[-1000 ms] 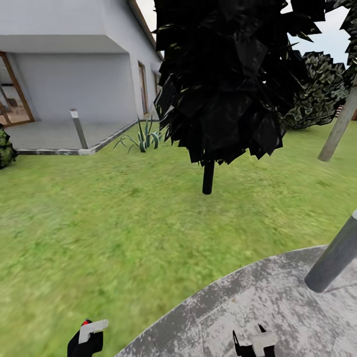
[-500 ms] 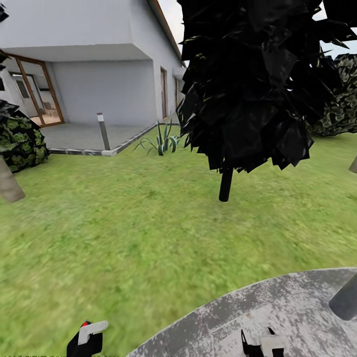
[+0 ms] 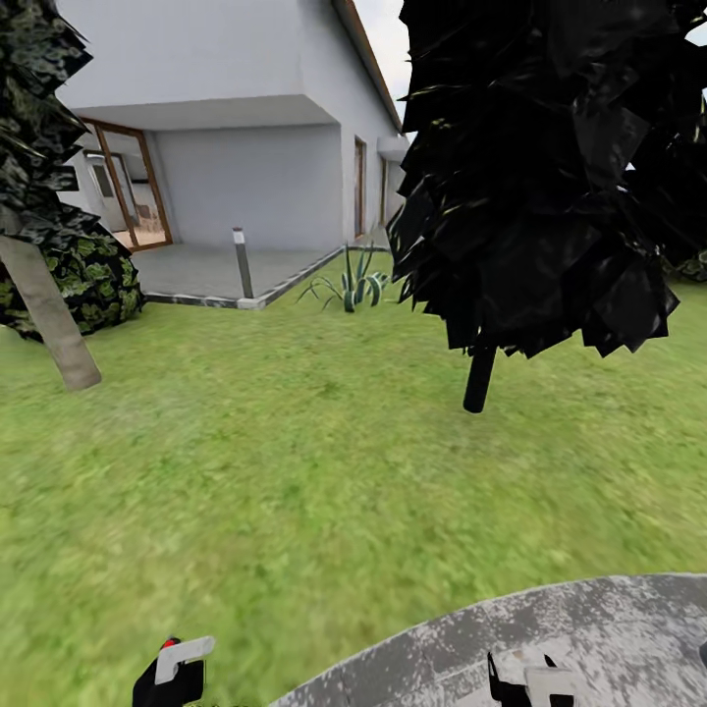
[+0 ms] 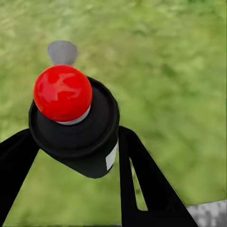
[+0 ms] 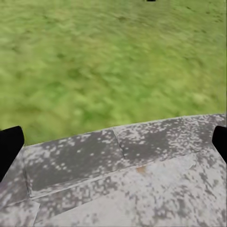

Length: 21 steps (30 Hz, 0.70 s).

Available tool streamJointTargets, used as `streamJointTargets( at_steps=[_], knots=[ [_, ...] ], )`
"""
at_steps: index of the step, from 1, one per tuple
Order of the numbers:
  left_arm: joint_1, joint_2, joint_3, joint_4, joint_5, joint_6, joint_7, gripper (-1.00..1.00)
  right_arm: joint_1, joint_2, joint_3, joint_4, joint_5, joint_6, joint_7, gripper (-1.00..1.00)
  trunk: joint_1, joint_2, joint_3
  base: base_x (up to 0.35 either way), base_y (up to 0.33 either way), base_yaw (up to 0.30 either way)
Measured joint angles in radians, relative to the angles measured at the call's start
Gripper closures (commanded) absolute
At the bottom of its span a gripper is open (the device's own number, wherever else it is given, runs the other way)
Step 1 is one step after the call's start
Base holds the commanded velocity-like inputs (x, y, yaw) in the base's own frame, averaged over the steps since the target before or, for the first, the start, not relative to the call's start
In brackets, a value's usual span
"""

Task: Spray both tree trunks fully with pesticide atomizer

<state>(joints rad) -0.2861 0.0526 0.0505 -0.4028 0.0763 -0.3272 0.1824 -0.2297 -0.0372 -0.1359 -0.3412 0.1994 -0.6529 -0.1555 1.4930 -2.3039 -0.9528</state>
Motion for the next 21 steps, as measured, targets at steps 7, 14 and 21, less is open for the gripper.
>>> streamJointTargets(
  at_steps=[7,14,21],
  knots=[
    [0.0,0.0,-0.001,-0.006,0.0,0.0,0.0,1.0,0.0,0.0,0.0,0.0,0.001,-0.001,0.001,-1.0,-0.012,0.021,0.013,0.0,0.0,0.267],
    [0.001,-0.001,0.001,-0.009,0.002,0.0,0.001,1.0,0.0,0.0,0.002,0.003,0.002,-0.001,0.002,-1.0,-0.011,0.021,0.016,-0.092,0.086,0.267],
    [0.001,-0.004,0.002,-0.005,0.003,0.0,0.002,1.0,0.0,0.0,0.002,0.003,0.002,-0.001,0.002,-1.0,-0.011,0.021,0.018,-0.193,0.245,0.272]
  ],
)
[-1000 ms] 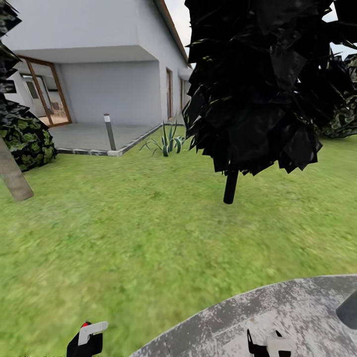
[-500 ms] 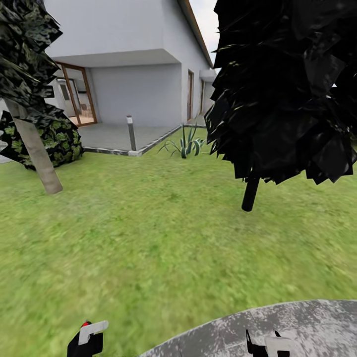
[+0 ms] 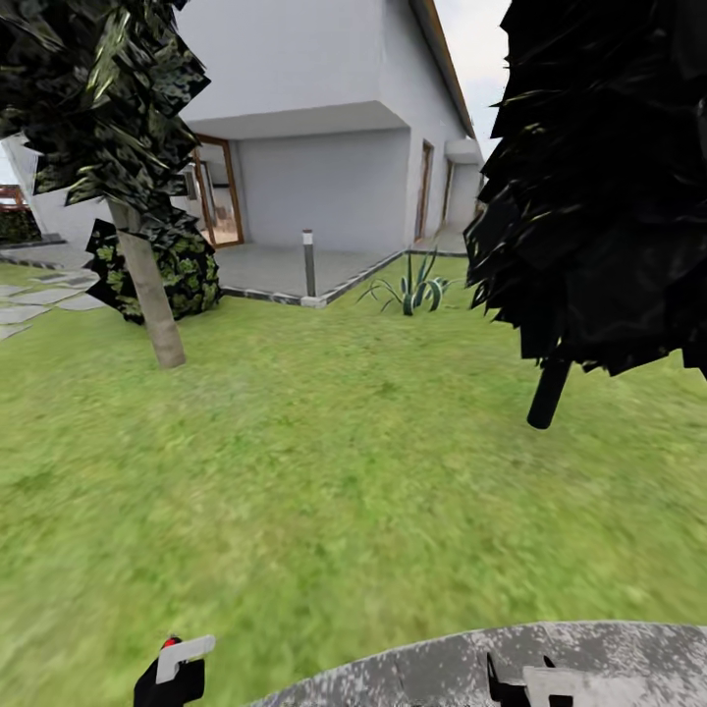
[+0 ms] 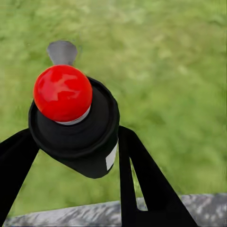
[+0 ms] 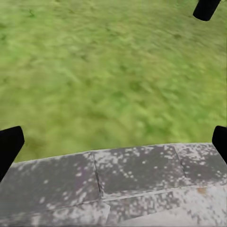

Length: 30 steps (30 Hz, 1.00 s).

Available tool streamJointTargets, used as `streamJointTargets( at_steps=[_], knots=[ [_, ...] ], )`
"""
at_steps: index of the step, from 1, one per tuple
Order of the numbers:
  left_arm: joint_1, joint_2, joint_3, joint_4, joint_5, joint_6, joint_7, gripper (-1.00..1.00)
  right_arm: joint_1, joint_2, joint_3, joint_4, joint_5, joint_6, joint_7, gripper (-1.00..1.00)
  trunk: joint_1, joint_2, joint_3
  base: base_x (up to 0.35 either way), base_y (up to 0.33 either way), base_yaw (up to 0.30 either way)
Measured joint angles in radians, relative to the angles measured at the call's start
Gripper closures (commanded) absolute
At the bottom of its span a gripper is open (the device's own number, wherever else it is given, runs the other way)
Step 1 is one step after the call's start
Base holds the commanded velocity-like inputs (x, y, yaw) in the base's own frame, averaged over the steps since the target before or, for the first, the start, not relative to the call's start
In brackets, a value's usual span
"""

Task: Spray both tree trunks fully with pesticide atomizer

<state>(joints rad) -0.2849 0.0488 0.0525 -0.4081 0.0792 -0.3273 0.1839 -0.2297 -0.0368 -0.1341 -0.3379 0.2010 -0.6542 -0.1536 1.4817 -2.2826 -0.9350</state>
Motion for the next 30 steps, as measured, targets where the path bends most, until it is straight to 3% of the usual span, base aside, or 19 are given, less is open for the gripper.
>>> streamJointTargets(
  at_steps=[12,15,19,30],
  knots=[
    [0.0,0.002,0.0,0.003,0.002,0.0,0.0,1.0,0.0,0.021,0.0,0.001,0.005,0.0,0.0,-1.0,0.0,0.0,0.0,-0.151,0.281,0.279],
    [0.0,0.001,0.0,0.003,0.001,0.0,0.0,1.0,0.0,0.021,0.0,0.001,0.041,0.0,0.0,-1.0,0.0,0.0,0.0,-0.175,0.218,0.279],
    [0.0,0.0,0.0,0.003,0.001,0.0,0.0,1.0,0.0,0.022,0.0,0.001,0.09,0.0,0.0,-1.0,0.0,0.0,0.0,-0.052,0.061,0.279],
    [0.0,-0.001,0.0,0.0,0.001,0.001,0.0,1.0,0.0,0.022,0.0,0.001,0.099,0.002,-0.002,-1.0,0.0,0.0,0.0,-0.003,0.003,0.279]
  ],
)
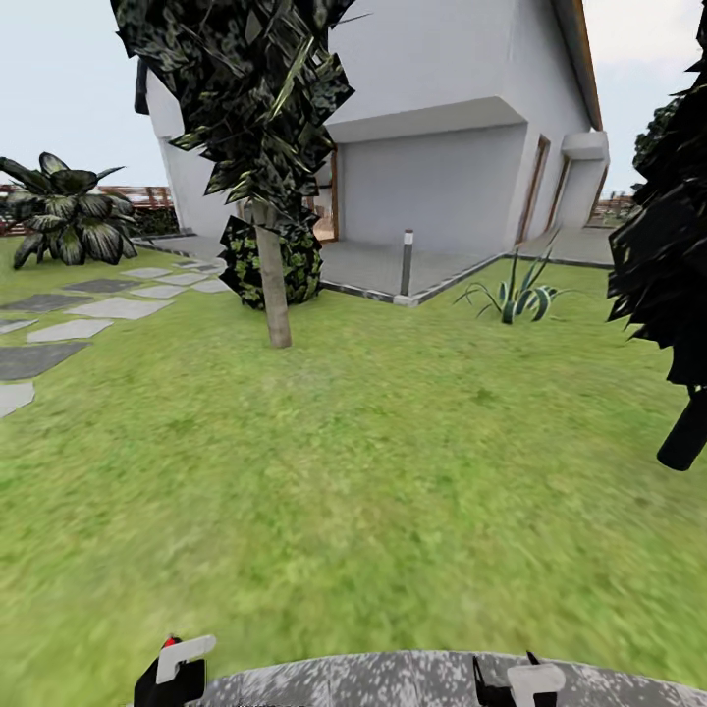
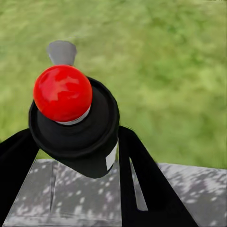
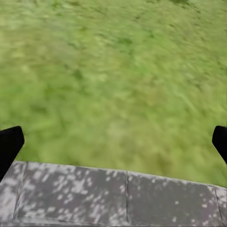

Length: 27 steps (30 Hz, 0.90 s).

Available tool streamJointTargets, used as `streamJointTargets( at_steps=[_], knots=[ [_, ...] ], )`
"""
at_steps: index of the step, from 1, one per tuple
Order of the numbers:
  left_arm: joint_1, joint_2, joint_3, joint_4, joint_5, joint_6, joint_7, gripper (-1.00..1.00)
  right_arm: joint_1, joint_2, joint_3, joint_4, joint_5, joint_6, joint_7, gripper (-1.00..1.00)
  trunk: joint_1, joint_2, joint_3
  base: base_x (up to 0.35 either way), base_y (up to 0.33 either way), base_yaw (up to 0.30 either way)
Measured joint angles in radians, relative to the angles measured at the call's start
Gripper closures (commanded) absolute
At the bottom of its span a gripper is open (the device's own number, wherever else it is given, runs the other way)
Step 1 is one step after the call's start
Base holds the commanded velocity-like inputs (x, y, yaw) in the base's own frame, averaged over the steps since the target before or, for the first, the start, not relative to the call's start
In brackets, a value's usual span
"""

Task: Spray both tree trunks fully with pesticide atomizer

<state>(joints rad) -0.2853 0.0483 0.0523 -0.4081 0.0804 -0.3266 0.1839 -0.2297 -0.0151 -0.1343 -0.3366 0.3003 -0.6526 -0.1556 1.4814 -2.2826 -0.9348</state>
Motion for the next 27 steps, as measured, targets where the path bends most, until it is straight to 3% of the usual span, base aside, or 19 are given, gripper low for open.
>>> streamJointTargets(
  at_steps=[9,16,27],
  knots=[
    [-0.001,-0.003,0.001,-0.005,0.004,0.002,-0.001,1.0,0.0,-0.001,-0.001,0.0,0.0,0.0,0.0,-1.0,0.0,0.0,0.0,0.0,0.0,0.279],
    [0.0,-0.003,-0.001,0.001,0.036,0.001,0.0,1.0,0.0,-0.001,-0.001,0.0,-0.001,0.0,0.0,-1.0,0.0,0.0,0.0,0.0,0.0,0.279],
    [0.0,-0.007,-0.002,0.005,0.039,0.003,-0.001,1.0,0.0,-0.001,-0.001,0.0,-0.001,0.0,0.0,-1.0,0.0,0.0,0.0,0.0,0.0,0.279]
  ],
)
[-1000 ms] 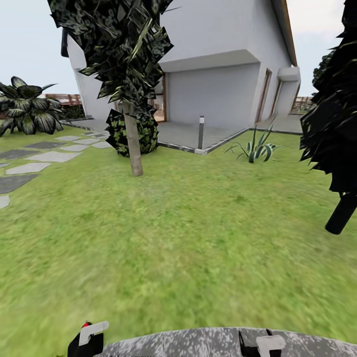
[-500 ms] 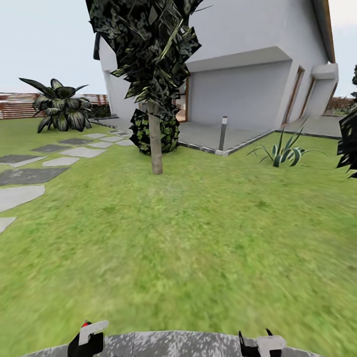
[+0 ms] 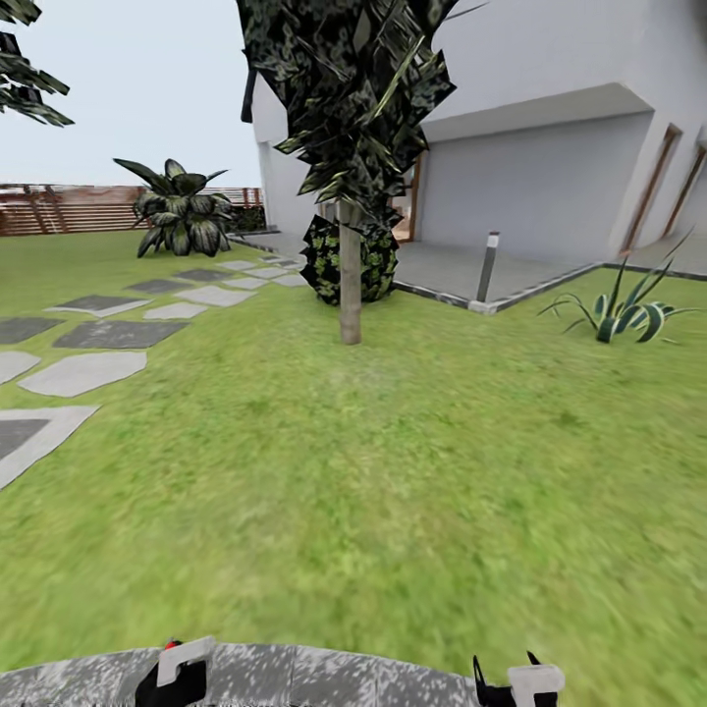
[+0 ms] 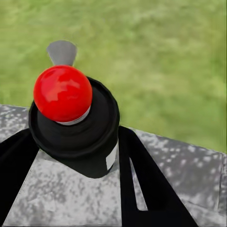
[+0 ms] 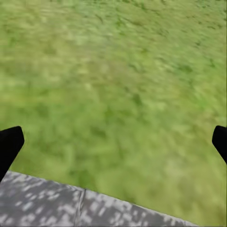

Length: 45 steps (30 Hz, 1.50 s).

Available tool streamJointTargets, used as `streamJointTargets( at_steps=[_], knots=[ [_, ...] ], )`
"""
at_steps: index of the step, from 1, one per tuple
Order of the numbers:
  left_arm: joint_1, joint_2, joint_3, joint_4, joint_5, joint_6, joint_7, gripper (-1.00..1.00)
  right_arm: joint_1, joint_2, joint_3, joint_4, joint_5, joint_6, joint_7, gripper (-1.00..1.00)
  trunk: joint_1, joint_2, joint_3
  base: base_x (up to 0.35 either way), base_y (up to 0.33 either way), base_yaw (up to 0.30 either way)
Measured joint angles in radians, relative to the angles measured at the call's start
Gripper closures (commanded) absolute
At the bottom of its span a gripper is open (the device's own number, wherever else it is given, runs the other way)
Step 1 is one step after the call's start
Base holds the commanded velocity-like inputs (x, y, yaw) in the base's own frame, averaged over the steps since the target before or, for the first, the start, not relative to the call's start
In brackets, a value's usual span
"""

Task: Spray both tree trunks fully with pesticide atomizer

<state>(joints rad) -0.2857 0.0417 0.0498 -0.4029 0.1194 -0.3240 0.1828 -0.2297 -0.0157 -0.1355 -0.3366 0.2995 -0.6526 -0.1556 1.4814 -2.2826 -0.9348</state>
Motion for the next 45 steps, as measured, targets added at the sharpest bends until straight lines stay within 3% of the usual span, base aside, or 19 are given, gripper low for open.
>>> streamJointTargets(
  at_steps=[22,37,45],
  knots=[
    [0.0,0.001,0.004,0.001,0.004,0.0,0.003,1.0,0.0,0.008,0.0,0.0,0.001,0.0,0.001,-1.0,0.0,0.0,-0.006,0.059,0.263,0.279],
    [0.0,0.0,0.003,0.002,0.003,0.0,0.002,1.0,0.0,0.008,0.0,0.0,0.001,0.0,0.001,-1.0,0.0,0.0,-0.016,0.011,0.015,0.277],
    [0.0,0.001,0.004,0.002,0.004,0.0,0.003,1.0,0.0,0.008,0.0,0.0,0.001,0.0,0.001,-1.0,0.0,0.0,-0.021,0.228,0.149,0.276]
  ],
)
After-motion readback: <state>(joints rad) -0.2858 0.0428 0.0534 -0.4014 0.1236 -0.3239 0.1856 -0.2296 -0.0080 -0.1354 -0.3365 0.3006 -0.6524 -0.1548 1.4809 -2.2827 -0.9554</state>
